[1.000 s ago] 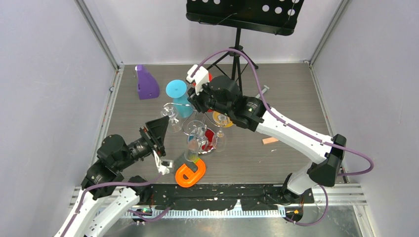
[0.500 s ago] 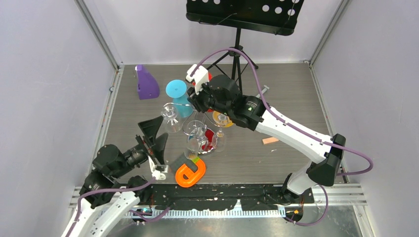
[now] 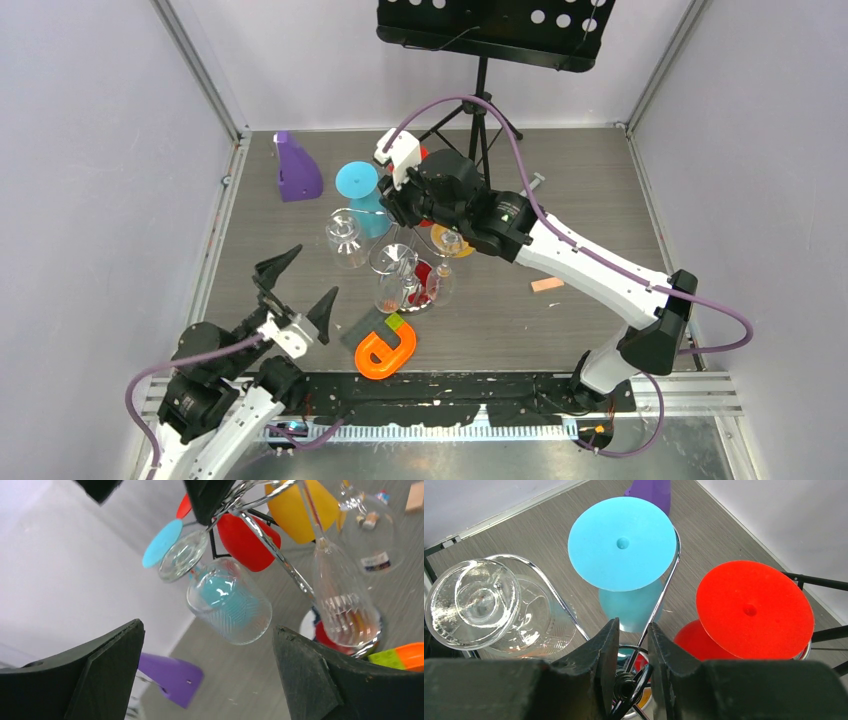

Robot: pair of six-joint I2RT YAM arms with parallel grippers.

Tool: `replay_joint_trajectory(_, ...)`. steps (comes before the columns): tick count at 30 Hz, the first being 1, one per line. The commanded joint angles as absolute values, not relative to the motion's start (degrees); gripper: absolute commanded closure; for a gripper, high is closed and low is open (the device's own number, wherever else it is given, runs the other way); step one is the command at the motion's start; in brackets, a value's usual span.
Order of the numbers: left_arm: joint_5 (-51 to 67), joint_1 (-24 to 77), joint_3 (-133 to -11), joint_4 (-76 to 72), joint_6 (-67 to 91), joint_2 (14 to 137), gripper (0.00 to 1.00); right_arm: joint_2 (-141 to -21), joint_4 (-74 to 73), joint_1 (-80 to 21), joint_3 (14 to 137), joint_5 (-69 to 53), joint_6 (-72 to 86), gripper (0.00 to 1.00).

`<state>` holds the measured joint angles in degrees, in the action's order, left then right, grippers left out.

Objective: Place the wine glass upside down on the wine glass rack
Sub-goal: Turn the wine glass upside down at the wine rack, then reset both arms

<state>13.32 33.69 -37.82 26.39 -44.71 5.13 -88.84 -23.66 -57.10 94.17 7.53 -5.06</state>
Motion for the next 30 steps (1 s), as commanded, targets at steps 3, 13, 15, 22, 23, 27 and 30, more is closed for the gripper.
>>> replay_joint_trajectory(3, 0.6, 33.8, -37.7, 25.3, -13.0, 2.1, 0.00, -88.8, -29.7, -57.1, 95.5, 7.1, -5.4, 0.64)
replay_joint_trajectory(13, -11.9, 33.8, -38.1, 34.2, 6.9, -1.0, 0.00, -88.7, -29.8, -57.2, 98.8, 4.9, -4.6, 0.50)
replay_joint_trajectory(15, -12.1, 33.8, -38.3, 35.5, 7.7, -0.6, 0.00, -89.1, -29.9, -57.3, 99.6, 4.7, -4.5, 0.49)
replay_joint_trajectory(22, -11.9, 33.8, -38.4, 38.1, 9.7, -0.9, 0.00, -91.5, -30.5, -58.0, 104.1, 3.3, -4.0, 0.45)
replay_joint_trajectory(23, -11.7, 33.7, -38.4, 38.3, 9.9, -1.2, 0.00, -91.8, -30.5, -58.3, 104.9, 3.0, -4.0, 0.45)
replay_joint_trajectory(27, -12.0, 33.8, -38.0, 39.6, 10.9, -3.3, 0.00, -93.1, -30.8, -59.4, 107.5, 2.3, -4.0, 0.43)
replay_joint_trajectory(30, -12.6, 33.8, -38.0, 40.8, 12.0, -4.8, 0.00, -94.1, -30.9, -60.2, 109.0, 3.0, -4.0, 0.42)
